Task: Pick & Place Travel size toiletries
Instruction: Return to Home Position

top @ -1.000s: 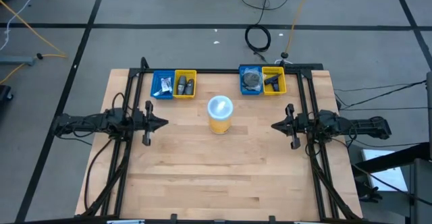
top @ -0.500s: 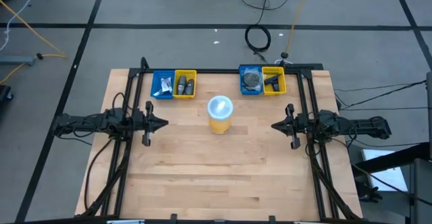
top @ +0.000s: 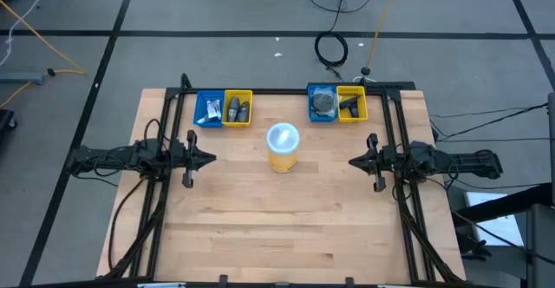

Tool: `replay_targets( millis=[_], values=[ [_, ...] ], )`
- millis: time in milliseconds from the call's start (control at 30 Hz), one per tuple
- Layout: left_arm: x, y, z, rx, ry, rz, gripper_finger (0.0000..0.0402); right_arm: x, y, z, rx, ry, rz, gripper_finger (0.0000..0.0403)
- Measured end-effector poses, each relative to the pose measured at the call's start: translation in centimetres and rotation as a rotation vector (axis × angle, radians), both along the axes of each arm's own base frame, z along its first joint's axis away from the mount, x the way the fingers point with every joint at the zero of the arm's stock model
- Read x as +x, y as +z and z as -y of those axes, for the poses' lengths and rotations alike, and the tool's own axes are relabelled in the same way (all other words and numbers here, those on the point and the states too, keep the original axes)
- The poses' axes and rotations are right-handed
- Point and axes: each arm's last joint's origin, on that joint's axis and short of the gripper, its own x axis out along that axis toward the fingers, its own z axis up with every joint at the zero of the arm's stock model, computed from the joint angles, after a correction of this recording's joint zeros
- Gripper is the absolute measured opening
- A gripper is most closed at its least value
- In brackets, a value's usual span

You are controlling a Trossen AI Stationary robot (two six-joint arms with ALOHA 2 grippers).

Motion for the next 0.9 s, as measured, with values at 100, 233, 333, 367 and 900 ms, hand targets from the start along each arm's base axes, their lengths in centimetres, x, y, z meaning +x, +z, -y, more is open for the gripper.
replay_targets(
  millis=[100, 233, 333, 367, 900],
  values=[
    [0.00, 0.00, 0.00, 0.000, 0.000, 0.000, 0.0019, -0.06, 0.08, 0.00, -0.005, 0.001, 0.010, 0.0007],
    [0.00, 0.01, 0.00, 0.000, 0.000, 0.001, 0.0019, -0.06, -0.21, 0.00, -0.082, -0.003, -0.014, 0.0001],
    [0.00, 0.01, 0.00, 0.000, 0.000, 0.001, 0.0019, -0.05, -0.46, 0.01, -0.173, -0.005, -0.035, 0.0001],
    [0.00, 0.01, 0.00, 0.000, 0.000, 0.001, 0.0019, -0.04, -0.50, 0.06, -0.201, -0.010, -0.038, 0.0001],
    [0.00, 0.02, 0.00, 0.000, 0.000, 0.001, 0.0019, 0.10, -0.58, 0.68, -0.245, -0.062, -0.055, 0.0000]
  ],
)
